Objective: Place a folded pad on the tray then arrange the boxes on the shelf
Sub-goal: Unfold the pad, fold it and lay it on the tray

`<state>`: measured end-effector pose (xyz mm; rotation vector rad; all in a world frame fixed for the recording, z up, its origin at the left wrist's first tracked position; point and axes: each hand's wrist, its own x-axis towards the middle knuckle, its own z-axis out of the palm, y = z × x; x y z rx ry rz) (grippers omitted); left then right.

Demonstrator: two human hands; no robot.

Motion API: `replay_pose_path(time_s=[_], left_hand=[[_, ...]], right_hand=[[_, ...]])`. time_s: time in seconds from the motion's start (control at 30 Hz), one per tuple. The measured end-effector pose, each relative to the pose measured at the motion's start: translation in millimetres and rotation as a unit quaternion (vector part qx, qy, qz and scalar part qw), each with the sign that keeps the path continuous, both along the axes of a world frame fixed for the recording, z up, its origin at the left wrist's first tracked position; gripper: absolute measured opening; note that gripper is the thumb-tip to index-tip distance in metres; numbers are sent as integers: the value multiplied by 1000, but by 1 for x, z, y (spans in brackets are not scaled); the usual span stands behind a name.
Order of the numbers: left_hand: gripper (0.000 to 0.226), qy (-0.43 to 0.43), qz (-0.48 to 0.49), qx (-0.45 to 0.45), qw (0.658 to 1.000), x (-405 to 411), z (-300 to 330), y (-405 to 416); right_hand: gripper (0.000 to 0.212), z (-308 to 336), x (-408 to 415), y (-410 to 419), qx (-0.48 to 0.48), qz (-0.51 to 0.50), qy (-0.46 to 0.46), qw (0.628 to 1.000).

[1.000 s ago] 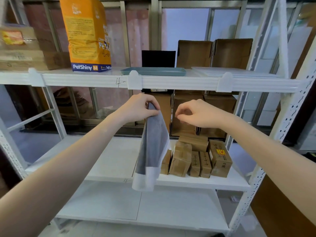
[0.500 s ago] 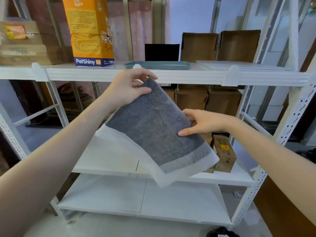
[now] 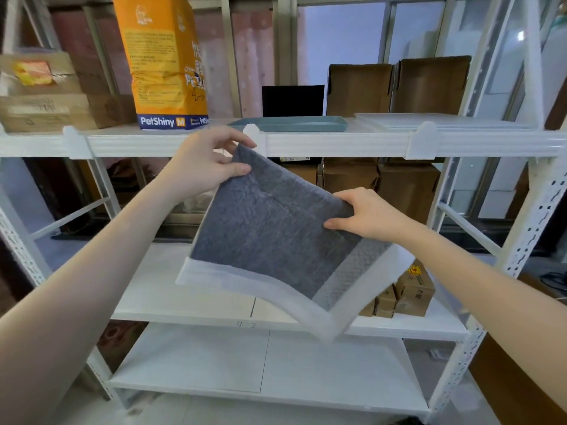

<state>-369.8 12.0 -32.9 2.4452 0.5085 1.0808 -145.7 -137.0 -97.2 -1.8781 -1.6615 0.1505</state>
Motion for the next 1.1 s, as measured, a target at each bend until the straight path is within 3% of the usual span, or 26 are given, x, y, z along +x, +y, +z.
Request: replay_pose_path(time_s=[0.1,0.17,0.37,0.47,0.63,0.8,0.9,1.1], left_hand=[[33,102,25,25,994,-6,2,7],[37,161,33,45,985,-8,3,9],[18,234,69,162,956,17,12,8],[16,202,97,211,951,34,28,16],[11,117,119,215,962,45,64,44],[11,-6,119,270,956,60,101,77],[23,-62,126,290,947,76,130,99],[8,-44,180,355,916,112,169,147]], right_hand=[[3,8,7,4,-1,-20,-34,999],[12,15,9,7,8,-24,-54,998],[9,49,14,21,55,-14,-106,993],[8,75,24,29,89,-19,-135,987],[15,115,54,46,41,-55,-200,977],[15,160,75,66,176,-66,-213,959],[23,188,87,86,228,-82,-250,937],[27,225,109,134,276,-82,-297,910]])
